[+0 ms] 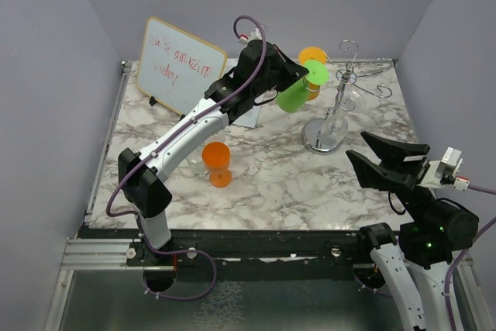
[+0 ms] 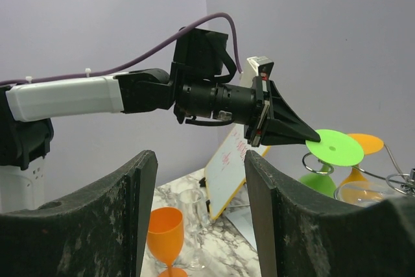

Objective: Place the wine glass upside down on the wine glass rack

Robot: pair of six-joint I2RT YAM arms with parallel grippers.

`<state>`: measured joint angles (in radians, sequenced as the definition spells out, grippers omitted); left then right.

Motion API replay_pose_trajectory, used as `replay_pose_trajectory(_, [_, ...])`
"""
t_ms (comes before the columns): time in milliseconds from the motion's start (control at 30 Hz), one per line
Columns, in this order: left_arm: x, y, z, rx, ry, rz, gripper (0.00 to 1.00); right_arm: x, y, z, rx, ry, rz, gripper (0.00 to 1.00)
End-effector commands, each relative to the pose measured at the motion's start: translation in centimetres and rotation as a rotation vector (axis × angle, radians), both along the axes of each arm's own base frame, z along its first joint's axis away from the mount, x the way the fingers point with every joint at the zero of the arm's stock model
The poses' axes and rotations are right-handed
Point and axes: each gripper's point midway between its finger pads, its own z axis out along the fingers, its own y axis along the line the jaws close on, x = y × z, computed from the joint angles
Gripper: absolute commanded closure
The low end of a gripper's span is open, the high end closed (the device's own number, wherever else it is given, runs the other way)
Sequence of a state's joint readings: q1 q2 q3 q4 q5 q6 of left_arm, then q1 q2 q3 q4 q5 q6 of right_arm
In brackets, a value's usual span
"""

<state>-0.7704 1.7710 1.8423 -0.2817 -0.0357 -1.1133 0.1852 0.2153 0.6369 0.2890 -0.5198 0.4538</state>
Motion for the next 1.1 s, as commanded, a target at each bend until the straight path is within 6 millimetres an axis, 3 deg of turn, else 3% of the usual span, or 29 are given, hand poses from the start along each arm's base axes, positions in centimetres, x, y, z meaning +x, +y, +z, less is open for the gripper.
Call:
replay_pose_trajectory(0, [-0.8,1.7,3.4,-0.025,-0.065,0.012,1.0,0.4,-0.1,-0.2,0.019,0.03,-0.004,0.4])
replay_pose_trajectory(467, [-3.3,2.2,2.4,-0.008,-0.045,-0.084,1.0,1.1,-0.1,-1.0,0.022,0.064,-0.004,0.4])
replay_pose_trajectory(633, [-4.2,1.6,2.3,-0.014,-0.049,-0.15,1.0,1.2,0.0,-1.0,0.021,0.071,-0.005,0.4])
replay_pose_trajectory(833, [-4.5,0.8,0.9,0.005,-0.032,-0.204,1.0,1.4,-0.1,-1.2,0.013,0.076,-0.016,0.39])
replay_pose_trajectory(900, [-4.9,0.5,0.6,0.014,-0.033,-0.233,0.96,1.4,-0.2,-1.2,0.014,0.075,-0.021,0.4])
replay_pose_trajectory(1067, [-5.5,1.0,0.7,0.058,-0.057,-0.255,0.7,1.5,-0.2,-1.2,0.017,0.083,-0.019,0.4])
